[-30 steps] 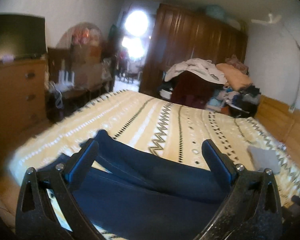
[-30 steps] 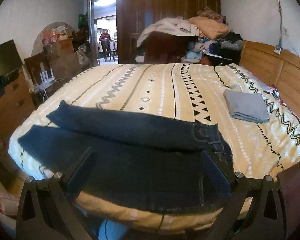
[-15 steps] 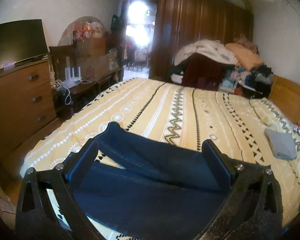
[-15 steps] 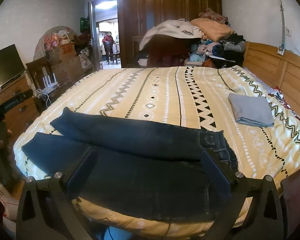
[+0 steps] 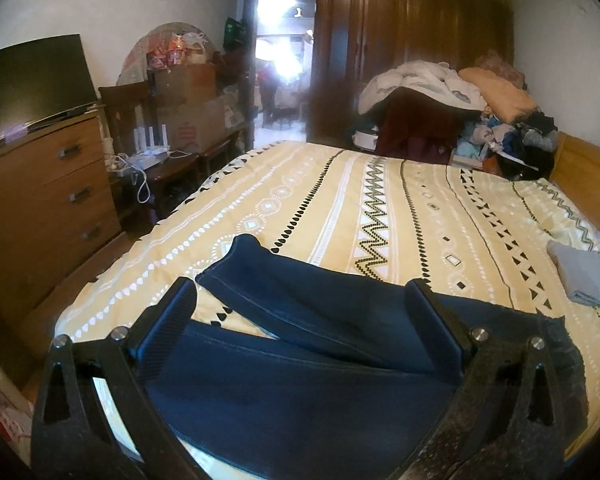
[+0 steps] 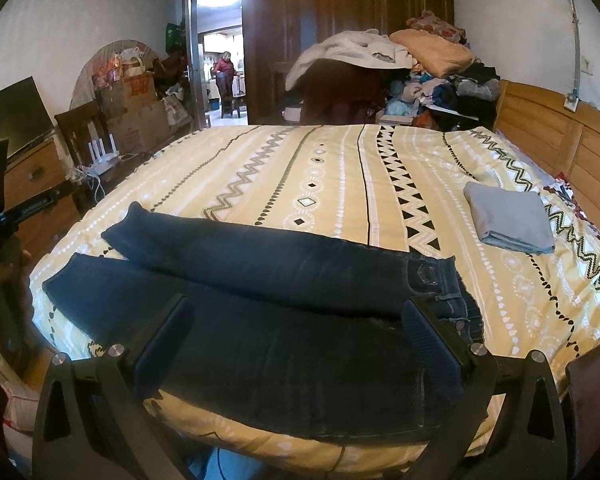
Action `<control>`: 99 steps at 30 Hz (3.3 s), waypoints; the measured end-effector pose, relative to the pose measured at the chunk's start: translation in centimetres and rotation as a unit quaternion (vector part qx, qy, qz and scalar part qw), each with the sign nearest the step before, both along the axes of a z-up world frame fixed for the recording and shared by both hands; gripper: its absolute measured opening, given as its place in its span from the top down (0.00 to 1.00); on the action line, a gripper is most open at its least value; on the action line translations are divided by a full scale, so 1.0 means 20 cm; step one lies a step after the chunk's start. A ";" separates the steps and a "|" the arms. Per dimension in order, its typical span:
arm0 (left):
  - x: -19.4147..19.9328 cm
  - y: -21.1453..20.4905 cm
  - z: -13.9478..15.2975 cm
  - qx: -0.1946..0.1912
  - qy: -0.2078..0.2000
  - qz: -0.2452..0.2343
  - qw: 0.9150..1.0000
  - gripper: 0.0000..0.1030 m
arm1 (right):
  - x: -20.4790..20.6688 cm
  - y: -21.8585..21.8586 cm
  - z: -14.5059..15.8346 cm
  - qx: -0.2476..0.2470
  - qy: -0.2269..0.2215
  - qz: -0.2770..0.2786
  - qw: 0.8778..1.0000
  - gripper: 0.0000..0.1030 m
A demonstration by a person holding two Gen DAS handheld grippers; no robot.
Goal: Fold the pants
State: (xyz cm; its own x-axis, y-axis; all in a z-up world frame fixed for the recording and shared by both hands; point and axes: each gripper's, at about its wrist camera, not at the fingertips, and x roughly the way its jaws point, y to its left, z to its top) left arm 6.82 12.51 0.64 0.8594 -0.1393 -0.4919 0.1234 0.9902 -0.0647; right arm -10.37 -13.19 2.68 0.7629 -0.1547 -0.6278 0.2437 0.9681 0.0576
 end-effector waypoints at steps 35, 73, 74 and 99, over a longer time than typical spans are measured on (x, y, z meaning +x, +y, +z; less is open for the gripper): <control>1.04 0.48 0.07 0.034 0.001 0.039 0.999 0.00 | 0.65 -0.18 0.06 0.019 -0.007 -0.040 0.999 0.00; 1.59 0.30 -0.80 -0.034 0.229 -0.148 0.962 0.83 | 1.18 -0.49 -0.71 0.064 0.113 -0.057 0.990 0.00; 1.59 0.30 -0.80 -0.036 0.226 -0.145 0.963 0.83 | 1.14 -0.56 -0.72 0.068 0.113 -0.062 0.989 0.02; 1.59 0.18 -0.91 -0.007 0.238 -0.057 0.969 0.83 | 1.22 -1.96 -1.34 0.113 0.253 -0.061 0.959 0.39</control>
State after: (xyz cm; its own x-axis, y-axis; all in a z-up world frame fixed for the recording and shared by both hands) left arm 38.63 16.17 -17.50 0.5134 -0.2293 -0.8269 0.1846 0.9706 -0.1546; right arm 14.12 -52.35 -24.04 0.3366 -0.0387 -0.9408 0.4059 0.9075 0.1079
